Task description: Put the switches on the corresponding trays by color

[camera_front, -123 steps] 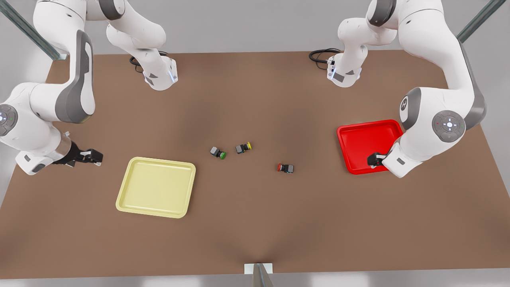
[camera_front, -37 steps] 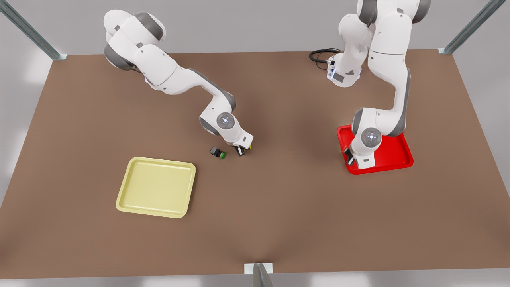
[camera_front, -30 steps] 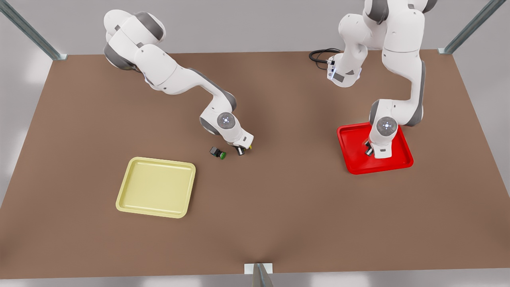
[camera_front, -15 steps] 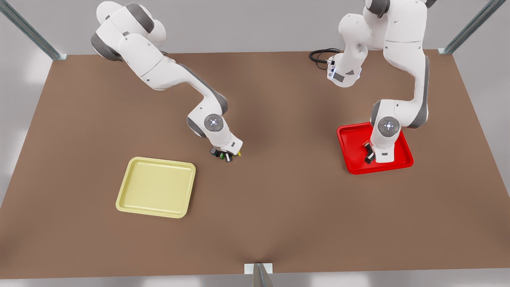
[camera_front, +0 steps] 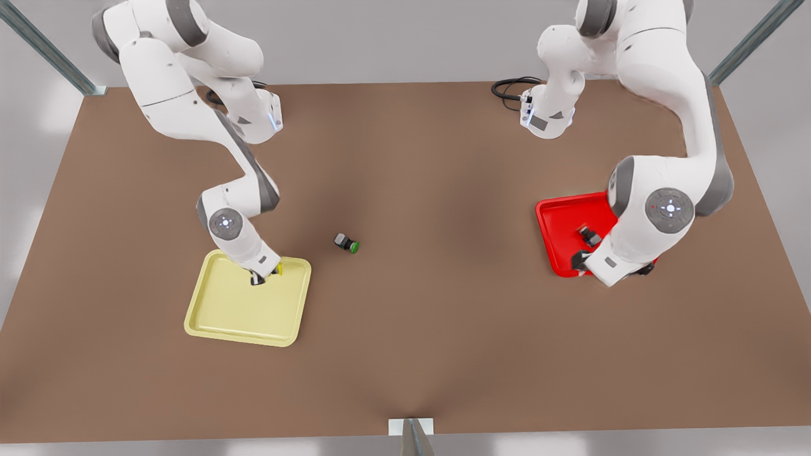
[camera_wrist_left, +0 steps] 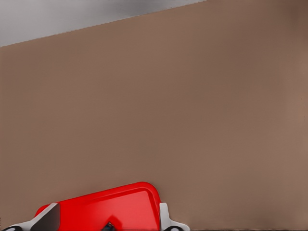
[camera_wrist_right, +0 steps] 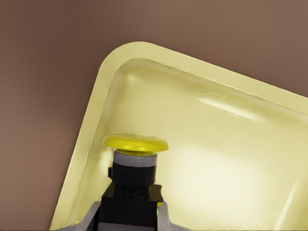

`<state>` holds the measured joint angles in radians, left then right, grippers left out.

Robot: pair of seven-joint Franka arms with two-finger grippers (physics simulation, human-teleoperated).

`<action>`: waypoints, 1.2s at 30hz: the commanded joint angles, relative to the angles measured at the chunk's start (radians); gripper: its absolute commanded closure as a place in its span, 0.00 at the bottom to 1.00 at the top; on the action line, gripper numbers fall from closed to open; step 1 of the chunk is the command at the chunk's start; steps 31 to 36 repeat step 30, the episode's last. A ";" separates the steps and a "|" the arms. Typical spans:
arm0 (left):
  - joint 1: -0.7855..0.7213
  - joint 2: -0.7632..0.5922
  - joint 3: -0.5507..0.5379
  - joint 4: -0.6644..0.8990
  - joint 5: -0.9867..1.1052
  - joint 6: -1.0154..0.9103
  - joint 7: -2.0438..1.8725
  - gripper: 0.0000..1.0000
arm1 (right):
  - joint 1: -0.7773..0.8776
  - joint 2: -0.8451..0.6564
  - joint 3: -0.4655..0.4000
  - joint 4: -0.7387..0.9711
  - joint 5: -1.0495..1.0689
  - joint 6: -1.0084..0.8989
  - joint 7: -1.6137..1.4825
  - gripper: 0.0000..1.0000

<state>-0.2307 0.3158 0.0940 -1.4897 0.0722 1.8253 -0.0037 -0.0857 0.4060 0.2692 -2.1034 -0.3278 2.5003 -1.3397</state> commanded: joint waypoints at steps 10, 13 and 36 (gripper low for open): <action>0.086 -0.060 -0.102 -0.001 0.090 -0.031 0.033 0.00 | 0.009 0.051 -0.039 0.059 0.003 0.028 -0.050 0.02; 0.086 -0.061 -0.102 -0.004 0.090 -0.031 0.033 0.00 | 0.003 -0.021 -0.039 0.062 0.003 0.011 -0.044 0.00; 0.099 -0.066 -0.126 -0.012 0.078 -0.020 -0.108 0.00 | -0.072 -0.242 -0.143 0.677 0.207 -0.951 1.343 0.00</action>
